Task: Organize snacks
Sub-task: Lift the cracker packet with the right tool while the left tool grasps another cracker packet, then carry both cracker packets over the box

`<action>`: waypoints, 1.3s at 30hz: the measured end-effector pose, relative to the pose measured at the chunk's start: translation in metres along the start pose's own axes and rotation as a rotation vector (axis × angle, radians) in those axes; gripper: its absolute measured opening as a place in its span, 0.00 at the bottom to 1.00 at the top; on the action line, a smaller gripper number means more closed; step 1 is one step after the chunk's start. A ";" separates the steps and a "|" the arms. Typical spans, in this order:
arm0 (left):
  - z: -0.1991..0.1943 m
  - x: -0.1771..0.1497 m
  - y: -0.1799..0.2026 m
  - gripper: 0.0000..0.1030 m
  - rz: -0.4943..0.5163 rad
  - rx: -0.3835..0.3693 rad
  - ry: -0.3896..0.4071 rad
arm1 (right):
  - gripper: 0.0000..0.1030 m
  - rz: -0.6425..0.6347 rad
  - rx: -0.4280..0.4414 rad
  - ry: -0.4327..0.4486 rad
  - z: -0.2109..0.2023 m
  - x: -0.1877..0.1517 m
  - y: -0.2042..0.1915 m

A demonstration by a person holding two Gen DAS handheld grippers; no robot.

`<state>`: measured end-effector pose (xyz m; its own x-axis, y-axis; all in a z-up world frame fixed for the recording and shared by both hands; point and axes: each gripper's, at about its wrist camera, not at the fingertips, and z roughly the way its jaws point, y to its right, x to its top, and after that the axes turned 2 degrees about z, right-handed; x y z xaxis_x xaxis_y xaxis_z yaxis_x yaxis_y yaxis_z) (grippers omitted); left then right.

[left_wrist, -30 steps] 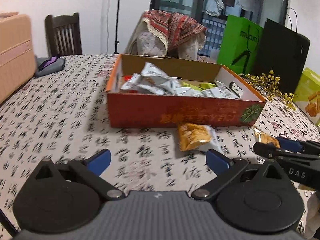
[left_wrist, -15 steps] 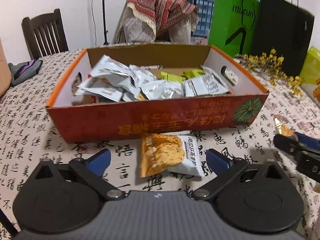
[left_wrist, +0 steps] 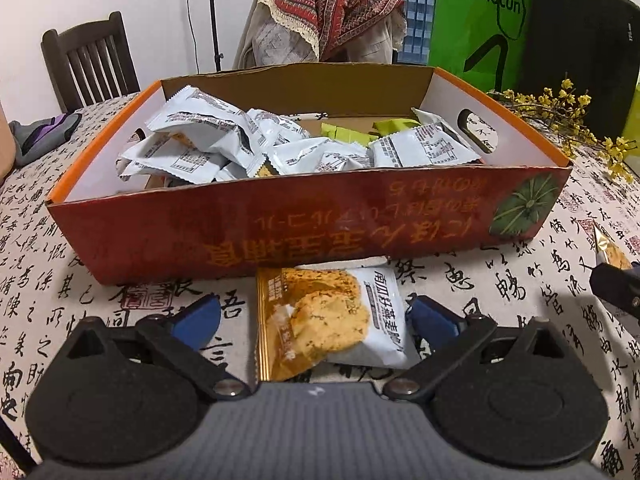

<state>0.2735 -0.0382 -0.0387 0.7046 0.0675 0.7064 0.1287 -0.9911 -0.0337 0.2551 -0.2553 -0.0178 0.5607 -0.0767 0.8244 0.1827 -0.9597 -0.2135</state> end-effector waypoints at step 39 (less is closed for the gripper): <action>-0.121 -0.014 -0.027 0.60 -0.010 -0.060 0.243 | 0.54 -0.137 0.132 0.104 -0.046 0.007 -0.041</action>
<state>0.1758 -0.0260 0.0374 0.5138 0.0549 0.8562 0.0882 -0.9960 0.0110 0.2142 -0.2287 0.0211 0.4385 0.0182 0.8986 0.3592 -0.9200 -0.1566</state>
